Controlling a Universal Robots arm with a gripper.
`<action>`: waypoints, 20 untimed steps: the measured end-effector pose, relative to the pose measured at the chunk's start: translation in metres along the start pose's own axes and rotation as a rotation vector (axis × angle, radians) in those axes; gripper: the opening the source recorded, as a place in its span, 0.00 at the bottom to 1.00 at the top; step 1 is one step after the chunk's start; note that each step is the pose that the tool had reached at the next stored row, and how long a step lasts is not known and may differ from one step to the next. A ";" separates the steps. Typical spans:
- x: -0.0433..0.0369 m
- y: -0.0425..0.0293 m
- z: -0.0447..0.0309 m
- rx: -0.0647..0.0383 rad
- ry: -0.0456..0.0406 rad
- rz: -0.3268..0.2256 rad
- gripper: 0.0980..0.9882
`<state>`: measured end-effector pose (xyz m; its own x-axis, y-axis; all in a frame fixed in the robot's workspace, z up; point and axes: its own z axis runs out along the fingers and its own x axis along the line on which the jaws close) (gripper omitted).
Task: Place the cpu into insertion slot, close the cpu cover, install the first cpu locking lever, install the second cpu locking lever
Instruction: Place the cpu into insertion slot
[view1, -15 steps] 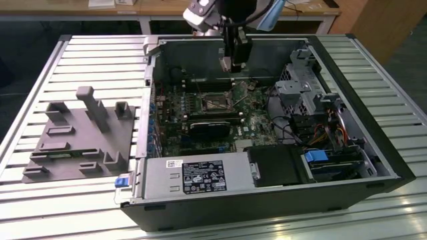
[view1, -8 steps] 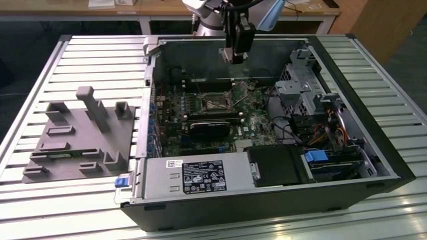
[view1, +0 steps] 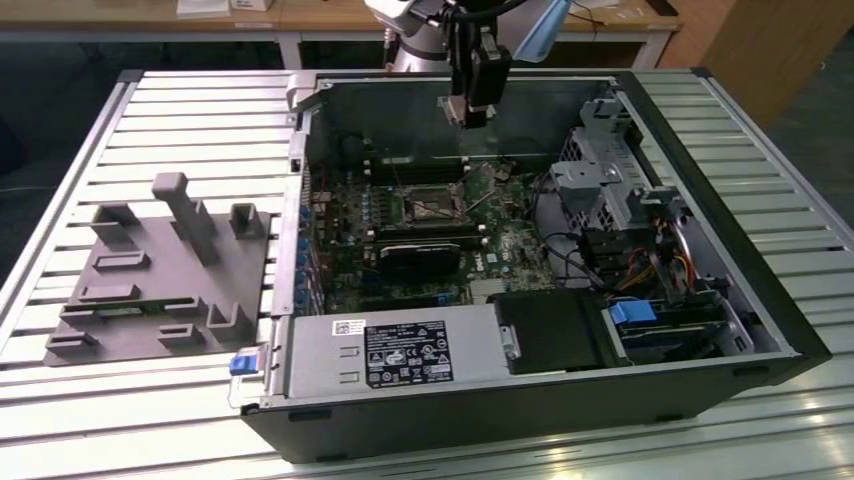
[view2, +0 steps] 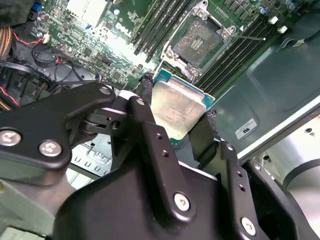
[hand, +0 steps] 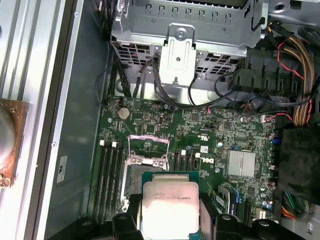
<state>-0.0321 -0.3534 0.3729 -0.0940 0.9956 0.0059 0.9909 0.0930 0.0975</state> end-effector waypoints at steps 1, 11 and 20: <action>0.0000 0.0000 0.0000 0.000 -0.0002 0.000 0.50; 0.0000 -0.0002 0.0021 0.000 -0.0052 0.029 0.50; 0.0001 -0.0021 0.0070 0.000 -0.0085 0.065 0.50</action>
<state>-0.0335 -0.3533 0.3658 -0.0290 0.9996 0.0037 0.9948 0.0286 0.0974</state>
